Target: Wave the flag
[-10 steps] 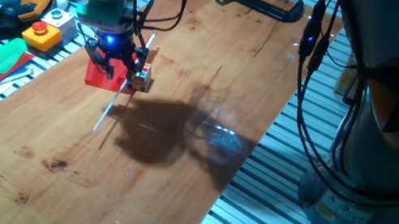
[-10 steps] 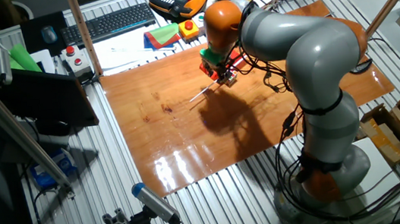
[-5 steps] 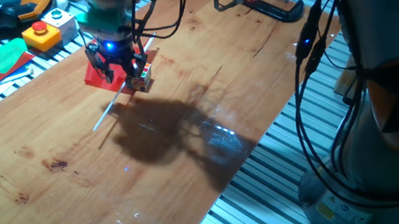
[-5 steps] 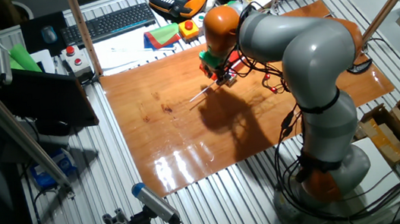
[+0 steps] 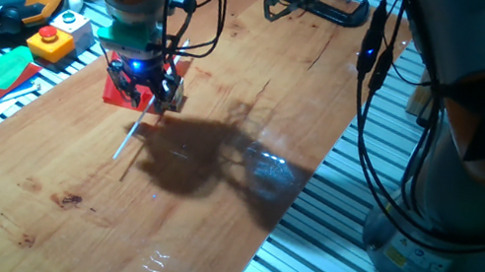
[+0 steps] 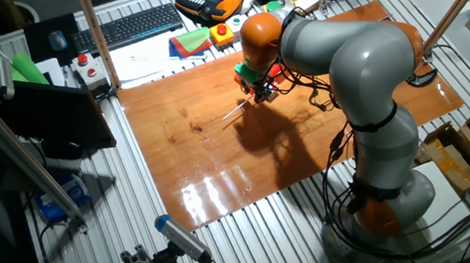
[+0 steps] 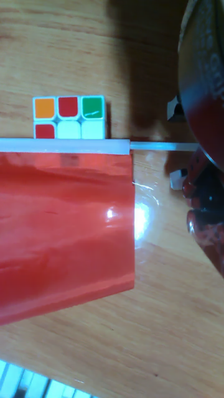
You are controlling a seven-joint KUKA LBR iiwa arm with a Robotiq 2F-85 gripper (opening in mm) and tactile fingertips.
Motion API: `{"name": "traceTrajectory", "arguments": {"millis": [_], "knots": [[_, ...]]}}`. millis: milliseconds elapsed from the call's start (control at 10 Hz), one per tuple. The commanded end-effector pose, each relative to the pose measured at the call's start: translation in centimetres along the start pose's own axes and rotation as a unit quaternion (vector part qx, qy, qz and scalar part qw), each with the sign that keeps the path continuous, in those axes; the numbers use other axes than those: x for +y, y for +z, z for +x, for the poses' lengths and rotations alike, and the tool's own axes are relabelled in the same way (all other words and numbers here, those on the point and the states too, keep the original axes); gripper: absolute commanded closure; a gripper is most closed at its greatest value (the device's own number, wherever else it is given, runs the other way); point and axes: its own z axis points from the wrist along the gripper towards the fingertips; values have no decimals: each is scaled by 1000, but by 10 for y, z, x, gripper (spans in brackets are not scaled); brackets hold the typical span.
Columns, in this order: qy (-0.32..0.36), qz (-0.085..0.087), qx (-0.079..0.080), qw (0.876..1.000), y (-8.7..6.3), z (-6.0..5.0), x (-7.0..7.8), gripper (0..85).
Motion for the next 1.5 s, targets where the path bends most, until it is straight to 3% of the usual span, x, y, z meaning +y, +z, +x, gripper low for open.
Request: {"name": "traceTrajectory", "arguments": {"millis": [0, 600, 800, 1400], "knots": [[1, 0, 0, 1000, 1, 0, 0, 393], [5, 2, 2, 1000, 10, -3, 1, 413], [5, 7, 7, 1000, 11, -3, 1, 457], [9, 23, 42, 999, 11, -3, 1, 473]]}}
